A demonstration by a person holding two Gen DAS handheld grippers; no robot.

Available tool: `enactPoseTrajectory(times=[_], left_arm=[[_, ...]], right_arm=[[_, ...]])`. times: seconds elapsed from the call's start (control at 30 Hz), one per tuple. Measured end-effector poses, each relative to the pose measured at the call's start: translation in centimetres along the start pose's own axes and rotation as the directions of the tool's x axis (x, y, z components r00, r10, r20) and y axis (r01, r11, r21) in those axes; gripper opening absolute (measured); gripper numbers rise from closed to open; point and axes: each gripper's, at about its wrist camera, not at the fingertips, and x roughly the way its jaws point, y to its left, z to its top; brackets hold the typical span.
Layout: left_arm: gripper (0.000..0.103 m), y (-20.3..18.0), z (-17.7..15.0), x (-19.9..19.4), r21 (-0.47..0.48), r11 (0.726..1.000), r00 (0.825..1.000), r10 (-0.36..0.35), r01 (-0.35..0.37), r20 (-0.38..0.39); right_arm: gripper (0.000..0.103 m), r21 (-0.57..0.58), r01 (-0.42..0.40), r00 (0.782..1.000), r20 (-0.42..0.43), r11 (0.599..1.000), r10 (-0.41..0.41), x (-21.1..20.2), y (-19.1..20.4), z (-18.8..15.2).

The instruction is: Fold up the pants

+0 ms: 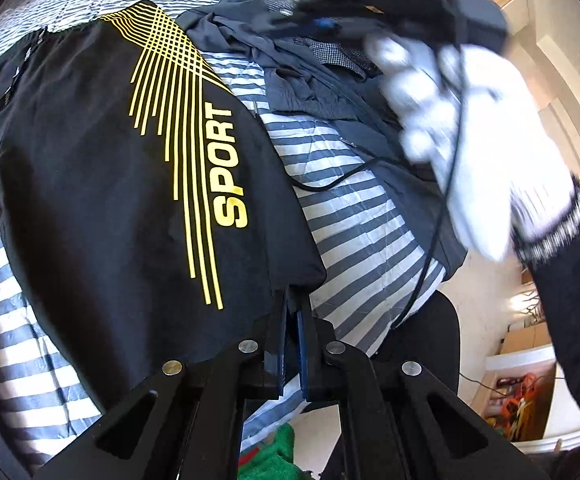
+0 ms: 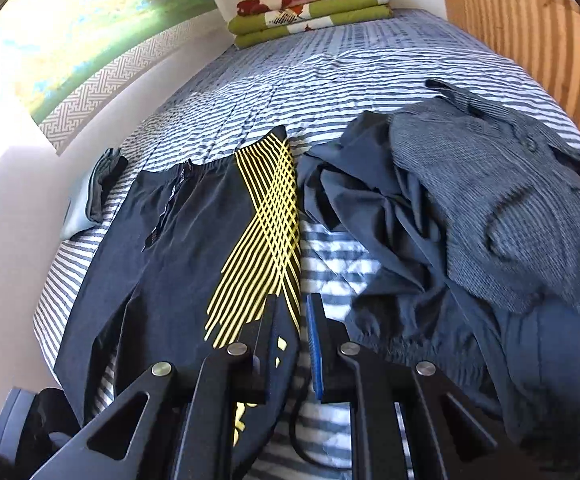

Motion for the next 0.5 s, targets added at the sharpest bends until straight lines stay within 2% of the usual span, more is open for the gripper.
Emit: enactPoseTrajectory(times=[0.13, 0.3, 0.5], left_arm=[[0.004, 0.7, -0.2, -0.8, -0.005, 1.0, 1.0, -0.018, 0.018, 0.005], [0.003, 1.5, -0.3, -1.0, -0.014, 0.999, 0.999, -0.037, 0.037, 0.007], [0.003, 2.8, -0.6, -1.4, -0.034, 0.998, 0.999, -0.052, 0.053, 0.014]], right_arm=[[0.013, 0.007, -0.026, 0.998, -0.061, 1.0, 0.027, 4.3, 0.8, 4.6], [0.013, 0.028, -0.024, 0.998, -0.061, 0.999, 0.026, 8.7, 1.5, 9.5], [0.014, 0.056, 0.002, 0.995, -0.1, 0.998, 0.004, 13.8, 1.7, 13.5]])
